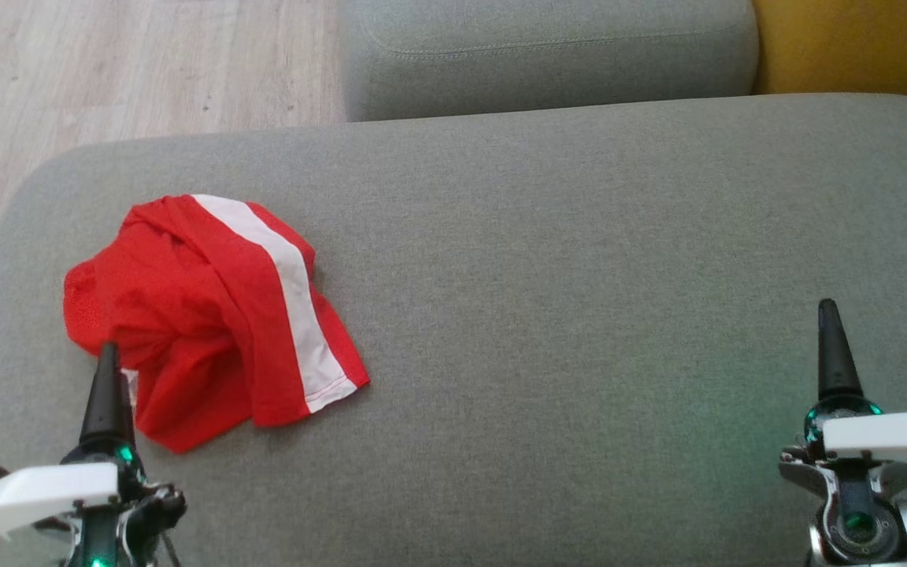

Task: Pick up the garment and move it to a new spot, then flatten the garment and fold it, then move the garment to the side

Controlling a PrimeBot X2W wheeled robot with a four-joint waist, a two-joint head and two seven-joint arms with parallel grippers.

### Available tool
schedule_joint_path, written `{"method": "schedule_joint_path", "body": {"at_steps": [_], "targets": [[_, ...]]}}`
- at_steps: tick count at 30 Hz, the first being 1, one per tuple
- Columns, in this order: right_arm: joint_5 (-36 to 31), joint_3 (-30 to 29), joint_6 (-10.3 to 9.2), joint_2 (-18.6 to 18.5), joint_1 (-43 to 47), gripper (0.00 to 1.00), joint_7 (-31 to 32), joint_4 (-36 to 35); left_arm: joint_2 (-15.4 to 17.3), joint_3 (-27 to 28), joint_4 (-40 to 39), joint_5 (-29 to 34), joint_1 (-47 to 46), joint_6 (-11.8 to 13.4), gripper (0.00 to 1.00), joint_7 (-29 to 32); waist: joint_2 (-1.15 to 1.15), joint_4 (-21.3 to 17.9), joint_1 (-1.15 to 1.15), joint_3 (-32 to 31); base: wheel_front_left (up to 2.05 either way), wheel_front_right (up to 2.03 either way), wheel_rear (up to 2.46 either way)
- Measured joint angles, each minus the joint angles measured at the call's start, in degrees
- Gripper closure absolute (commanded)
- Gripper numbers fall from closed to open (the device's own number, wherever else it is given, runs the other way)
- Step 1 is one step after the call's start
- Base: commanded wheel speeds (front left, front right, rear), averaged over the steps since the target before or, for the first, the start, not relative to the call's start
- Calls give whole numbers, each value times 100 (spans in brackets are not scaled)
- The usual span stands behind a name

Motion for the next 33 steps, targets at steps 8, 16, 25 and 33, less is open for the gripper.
{"method": "schedule_joint_path", "body": {"at_steps": [8, 16, 25, 33], "targets": [[-844, 142, 0, 0, -5, 0, -140, -234, 1, -54, -382, 588, -1, 82, 0, -94, 0, -14, 0, 16, 0, 0, 0], [-1692, 316, 0, 0, -5, 0, -253, -309, 3, -401, -705, 1533, 3, 174, 0, -235, 0, -32, 0, 25, 0, 0, 0], [-2575, 404, 0, -1, -5, 0, -410, -372, 8, -828, -911, 2686, 5, 309, 0, -368, 0, -36, 0, 22, 0, 0, 0], [-3306, 537, 0, -2, -5, 0, -552, -388, 24, -1167, -1029, 3602, 9, 446, 0, -515, 0, -42, 0, 11, 0, 0, 0]]}}
